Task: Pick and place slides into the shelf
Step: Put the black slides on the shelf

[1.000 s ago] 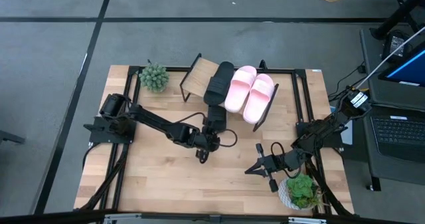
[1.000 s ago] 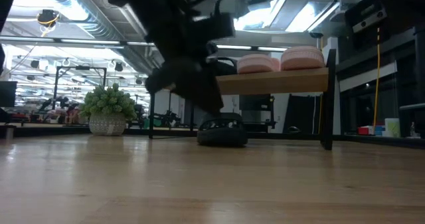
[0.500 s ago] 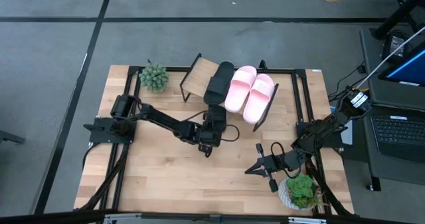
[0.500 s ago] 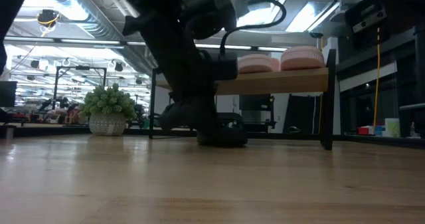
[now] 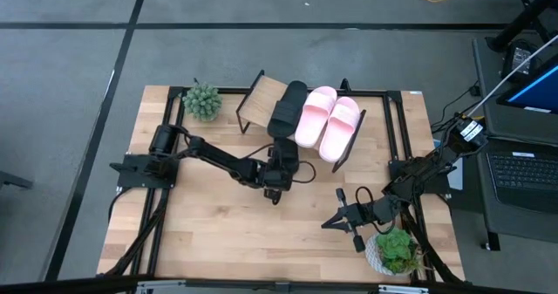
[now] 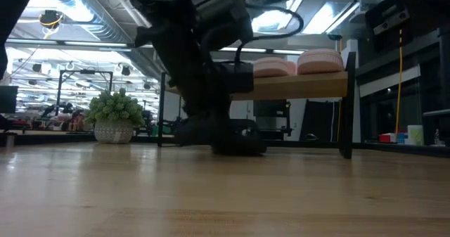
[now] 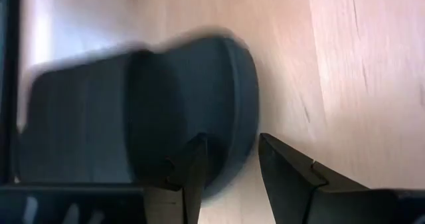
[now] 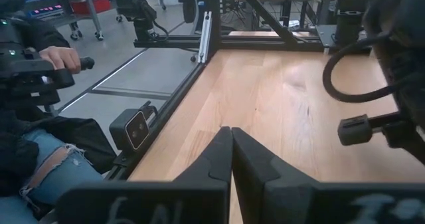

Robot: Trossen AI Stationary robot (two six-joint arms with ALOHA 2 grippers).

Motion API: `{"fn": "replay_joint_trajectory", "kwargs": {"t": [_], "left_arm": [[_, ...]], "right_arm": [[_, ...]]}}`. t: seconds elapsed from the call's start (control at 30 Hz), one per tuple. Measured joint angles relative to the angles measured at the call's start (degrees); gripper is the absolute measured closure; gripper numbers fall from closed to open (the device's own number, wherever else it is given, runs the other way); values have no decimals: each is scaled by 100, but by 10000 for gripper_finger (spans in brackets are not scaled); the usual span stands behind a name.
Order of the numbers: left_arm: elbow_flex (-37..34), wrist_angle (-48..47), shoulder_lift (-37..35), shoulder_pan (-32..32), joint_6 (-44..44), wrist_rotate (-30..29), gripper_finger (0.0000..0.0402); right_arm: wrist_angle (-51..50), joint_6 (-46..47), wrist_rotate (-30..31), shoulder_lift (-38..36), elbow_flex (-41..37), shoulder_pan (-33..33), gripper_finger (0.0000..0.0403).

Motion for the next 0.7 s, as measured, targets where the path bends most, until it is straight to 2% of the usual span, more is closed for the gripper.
{"fn": "replay_joint_trajectory", "kwargs": {"t": [0.2,0.43,0.7], "left_arm": [[1,9,83,0,3,-48,287],[1,6,61,-94,48,-95,382],[-4,-154,61,-491,3,-229,384]], "right_arm": [[-4,2,0,0,0,1,391],[-13,-2,0,0,0,1,391],[-15,-4,0,0,0,-1,391]]}}
